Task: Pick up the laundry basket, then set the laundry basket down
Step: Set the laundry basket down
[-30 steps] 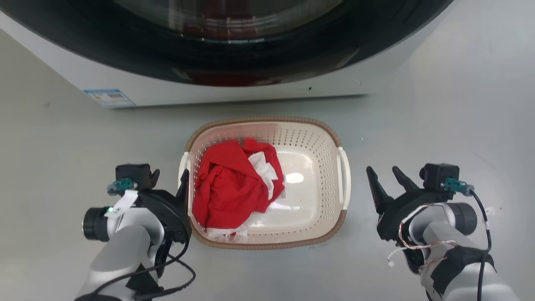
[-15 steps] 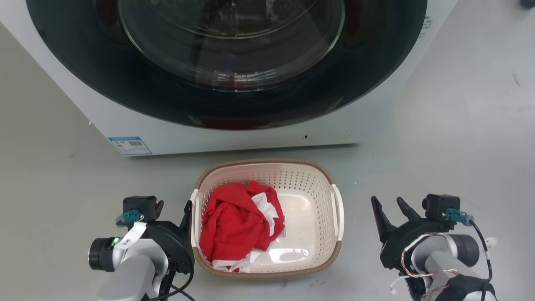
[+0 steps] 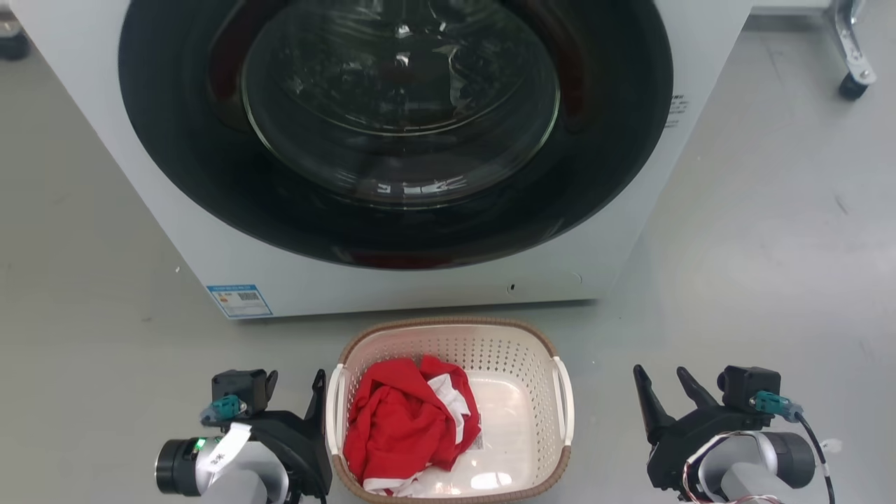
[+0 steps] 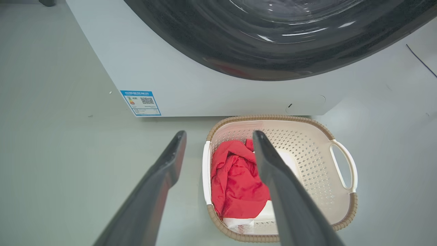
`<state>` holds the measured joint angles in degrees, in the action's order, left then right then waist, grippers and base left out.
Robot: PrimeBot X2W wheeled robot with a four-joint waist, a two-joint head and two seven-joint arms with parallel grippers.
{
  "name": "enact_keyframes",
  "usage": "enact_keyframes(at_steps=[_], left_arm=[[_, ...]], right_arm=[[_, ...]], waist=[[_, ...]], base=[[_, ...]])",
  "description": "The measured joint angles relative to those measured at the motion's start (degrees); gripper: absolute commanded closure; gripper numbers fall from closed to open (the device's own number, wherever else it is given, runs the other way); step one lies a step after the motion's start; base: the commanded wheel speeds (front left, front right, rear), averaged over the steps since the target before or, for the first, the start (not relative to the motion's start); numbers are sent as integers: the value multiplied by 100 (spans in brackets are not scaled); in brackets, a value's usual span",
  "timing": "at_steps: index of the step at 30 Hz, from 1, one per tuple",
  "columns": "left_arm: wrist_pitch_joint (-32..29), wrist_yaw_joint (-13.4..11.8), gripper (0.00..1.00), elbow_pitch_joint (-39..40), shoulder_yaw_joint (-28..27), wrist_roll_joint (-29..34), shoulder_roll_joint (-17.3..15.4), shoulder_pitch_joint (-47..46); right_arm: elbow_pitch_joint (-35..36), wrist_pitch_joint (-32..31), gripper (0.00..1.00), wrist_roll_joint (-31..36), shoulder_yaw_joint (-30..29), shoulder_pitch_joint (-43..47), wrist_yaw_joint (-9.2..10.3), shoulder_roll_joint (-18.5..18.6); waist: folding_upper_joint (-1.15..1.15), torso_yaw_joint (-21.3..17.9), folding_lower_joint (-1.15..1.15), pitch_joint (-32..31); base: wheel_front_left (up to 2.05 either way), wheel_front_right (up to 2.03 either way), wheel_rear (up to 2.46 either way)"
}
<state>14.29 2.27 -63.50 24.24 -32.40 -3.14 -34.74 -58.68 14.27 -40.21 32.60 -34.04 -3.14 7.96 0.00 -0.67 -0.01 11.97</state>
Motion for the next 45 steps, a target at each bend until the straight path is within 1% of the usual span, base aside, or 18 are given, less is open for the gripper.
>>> enact_keyframes(at_steps=[10, 12, 14, 18, 19, 21, 23, 28, 35, 38, 45], left_arm=[[0, -255, 0, 794, -160, 127, -109, 657], [0, -309, 0, 1015, -188, 156, -129, 793], [0, -394, 0, 1362, -218, 240, -175, 1031], [0, -487, 0, 1823, -274, 397, -220, 1345], [1, -536, 0, 2069, -292, 437, -229, 1508], [1, -549, 0, 2288, -301, 487, -247, 1667], [1, -638, 0, 2531, -332, 524, -276, 1851], [1, -737, 0, 3084, -379, 725, -397, 2295], [1, -834, 0, 3844, -510, 843, -447, 2843], [1, -834, 0, 4032, -537, 899, -455, 2969], [2, -888, 0, 4550, -631, 1035, -454, 3389]], right_arm=[[695, 0, 0, 221, -227, 551, 248, 136], [854, 0, 0, 307, -266, 674, 275, 168], [1110, 0, 0, 409, -315, 859, 371, 192], [1468, 0, 0, 517, -376, 1140, 472, 237], [1635, 0, 0, 587, -402, 1269, 521, 257], [1806, 0, 0, 650, -452, 1404, 573, 271], [1982, 0, 0, 710, -489, 1560, 624, 282], [2420, 0, 0, 825, -602, 1989, 721, 356], [3019, 1, 0, 1024, -766, 2428, 824, 493], [3186, 1, 0, 1099, -811, 2521, 831, 519], [3704, 1, 0, 1251, -964, 2892, 925, 576]], waist=[[0, 13, 0, -499], [0, 14, 0, -587], [0, 13, 0, -713], [0, 11, 0, -870], [0, 8, 0, -940], [0, 6, 1, -1008], [1, 4, 1, -1072], [1, 7, 1, -1207], [1, 27, 1, -1284], [1, 30, 1, -1296], [1, 32, 1, -1324]], base=[[0, 0, 0], [0, 0, 0], [0, 0, 0], [0, 0, 0], [0, 0, 0], [0, 0, 0], [0, 0, 0], [0, 0, 0], [0, 0, 0], [0, 0, 0], [0, 0, 0]])
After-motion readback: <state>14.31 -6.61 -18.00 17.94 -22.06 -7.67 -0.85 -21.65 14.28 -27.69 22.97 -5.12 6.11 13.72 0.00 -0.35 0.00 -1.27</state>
